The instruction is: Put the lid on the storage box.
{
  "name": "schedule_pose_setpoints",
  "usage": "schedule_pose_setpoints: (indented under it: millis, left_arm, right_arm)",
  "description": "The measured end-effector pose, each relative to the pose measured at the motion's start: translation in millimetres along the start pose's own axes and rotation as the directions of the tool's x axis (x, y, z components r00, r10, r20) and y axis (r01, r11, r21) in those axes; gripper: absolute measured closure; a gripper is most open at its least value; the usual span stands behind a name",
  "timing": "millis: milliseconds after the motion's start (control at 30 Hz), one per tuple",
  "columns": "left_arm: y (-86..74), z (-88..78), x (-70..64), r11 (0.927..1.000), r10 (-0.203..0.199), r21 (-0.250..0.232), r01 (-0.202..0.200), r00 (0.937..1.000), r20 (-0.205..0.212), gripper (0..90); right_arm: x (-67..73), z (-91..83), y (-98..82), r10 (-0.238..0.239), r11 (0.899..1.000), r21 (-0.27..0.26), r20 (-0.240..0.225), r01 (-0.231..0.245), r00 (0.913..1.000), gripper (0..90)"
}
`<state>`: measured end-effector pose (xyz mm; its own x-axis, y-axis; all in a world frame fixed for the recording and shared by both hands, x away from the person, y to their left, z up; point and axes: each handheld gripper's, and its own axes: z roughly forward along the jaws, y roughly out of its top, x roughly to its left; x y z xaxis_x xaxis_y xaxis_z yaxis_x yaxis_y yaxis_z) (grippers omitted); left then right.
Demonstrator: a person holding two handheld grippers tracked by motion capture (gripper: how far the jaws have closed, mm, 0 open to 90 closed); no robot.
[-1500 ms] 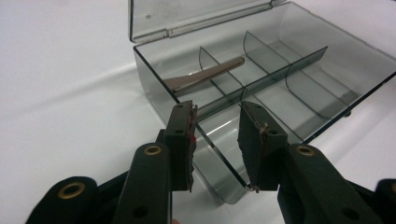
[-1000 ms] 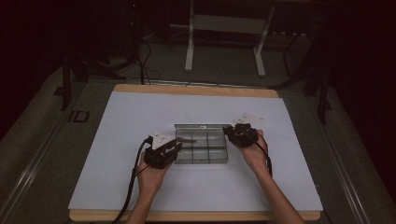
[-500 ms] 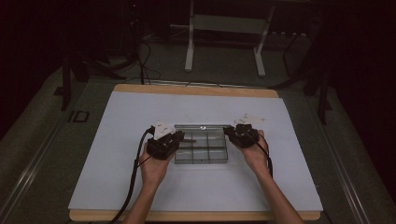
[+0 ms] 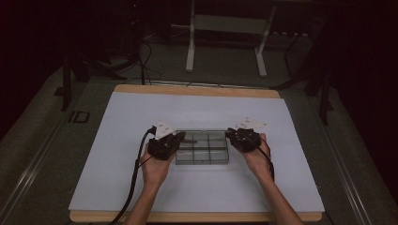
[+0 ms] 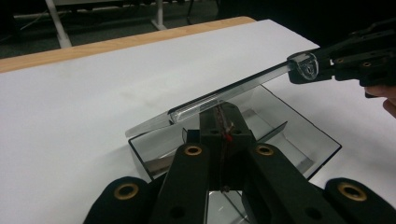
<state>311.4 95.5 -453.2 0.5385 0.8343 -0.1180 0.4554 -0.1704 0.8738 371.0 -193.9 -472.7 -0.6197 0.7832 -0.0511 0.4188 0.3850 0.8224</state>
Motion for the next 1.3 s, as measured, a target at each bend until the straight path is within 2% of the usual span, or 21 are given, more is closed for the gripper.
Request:
schedule_pose_setpoints:
  millis: [133, 333, 567, 700, 967, 1300]
  left_arm:
    - [-4.1, -0.5, -0.4, 1.0, -0.006, 0.004, 0.006, 1.0, 0.005, 89.9]
    - [-9.3, -1.6, -2.6, 0.9999, -0.006, 0.012, 0.006, 0.9999, 0.011, 89.9]
    - [-14.0, -2.7, -4.5, 0.9997, 0.0, 0.025, 0.0, 0.9999, 0.015, 89.8]
    - [-15.6, -2.5, -6.1, 0.9996, 0.0, 0.028, -0.001, 0.9999, 0.017, 89.9]
    - [-19.6, -2.3, -10.0, 0.9995, 0.001, 0.032, -0.002, 0.9998, 0.02, 89.8]
    - [-28.8, -4.7, -11.5, 0.9993, -0.007, 0.036, 0.007, 0.9999, 0.014, 89.7]
  right_arm:
    - [5.6, -5.1, -0.8, -0.033, 0.999, -0.008, 0.016, 0.033, 0.9993, 75.8]
    - [13.0, -9.8, -7.7, -0.045, 0.999, -0.023, 0.033, 0.045, 0.9985, 70.9]
    - [10.5, -14.6, -20.5, 0.023, 0.999, -0.041, 0.021, -0.023, 0.9995, 61.3]
    - [6.6, -18.5, -28.0, 0.059, 0.997, -0.049, 0.012, -0.058, 0.9982, 59.7]
    - [-2.4, -24.1, -35.4, 0.07, 0.997, -0.036, 0.033, -0.069, 0.997, 58.8]
    - [-9.5, -32.1, -38.7, 0.091, 0.995, -0.048, 0.05, -0.088, 0.9946, 58.6]
